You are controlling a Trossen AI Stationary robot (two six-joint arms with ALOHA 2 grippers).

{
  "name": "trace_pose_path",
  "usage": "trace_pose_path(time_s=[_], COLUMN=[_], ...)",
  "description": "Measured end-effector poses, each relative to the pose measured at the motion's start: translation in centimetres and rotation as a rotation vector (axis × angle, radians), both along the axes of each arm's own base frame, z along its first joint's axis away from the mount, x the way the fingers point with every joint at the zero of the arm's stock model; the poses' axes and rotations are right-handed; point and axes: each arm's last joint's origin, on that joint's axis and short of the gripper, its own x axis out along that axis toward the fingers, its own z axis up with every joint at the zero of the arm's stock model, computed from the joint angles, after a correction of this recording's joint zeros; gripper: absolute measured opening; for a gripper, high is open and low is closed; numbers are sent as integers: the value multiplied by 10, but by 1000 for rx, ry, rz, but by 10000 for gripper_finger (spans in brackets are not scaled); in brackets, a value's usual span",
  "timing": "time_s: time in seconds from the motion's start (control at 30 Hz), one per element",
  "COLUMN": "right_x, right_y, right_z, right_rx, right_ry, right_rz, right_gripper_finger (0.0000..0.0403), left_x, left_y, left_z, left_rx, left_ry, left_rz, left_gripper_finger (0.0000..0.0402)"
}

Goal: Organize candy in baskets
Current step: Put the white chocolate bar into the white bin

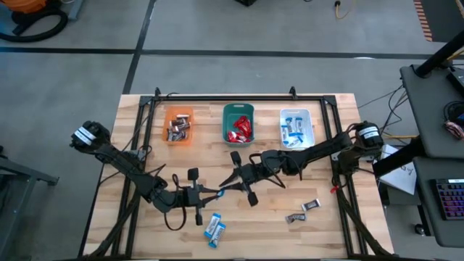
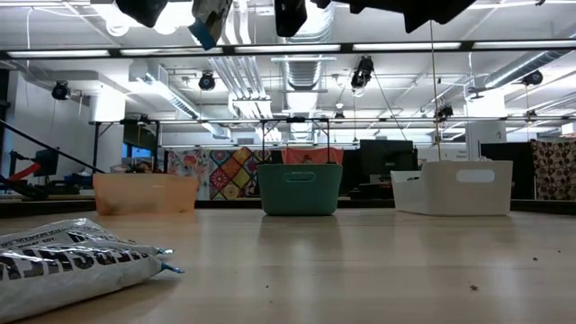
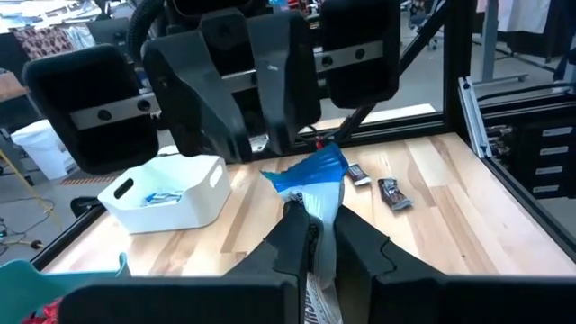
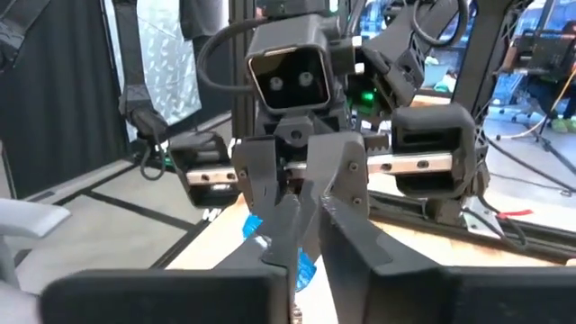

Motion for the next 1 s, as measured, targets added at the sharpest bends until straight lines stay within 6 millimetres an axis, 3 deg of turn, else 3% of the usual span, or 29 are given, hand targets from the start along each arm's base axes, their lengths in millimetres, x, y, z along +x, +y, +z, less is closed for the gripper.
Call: trace_pose_path(time_s=[0.4,0.57,0.73,1.0], right_x=[-2,-2,-2,-2], right_y=[2,2,2,0], right_z=[0,-2,-2,-2], right_rx=[45,43,17,-1], right_ry=[50,64,49,40], right_rz=[71,84,78,71], right_gripper_finger=[196,236,217,96], left_x=[0,1,3,5], left_y=[0,0,3,5], left_z=[1,2,4,8], left_rx=[-8,-5,-10,-37], left_ry=[-11,-13,-21,-58], left_rz=[1,2,14,20], left_gripper_finger=[14,14,14,14])
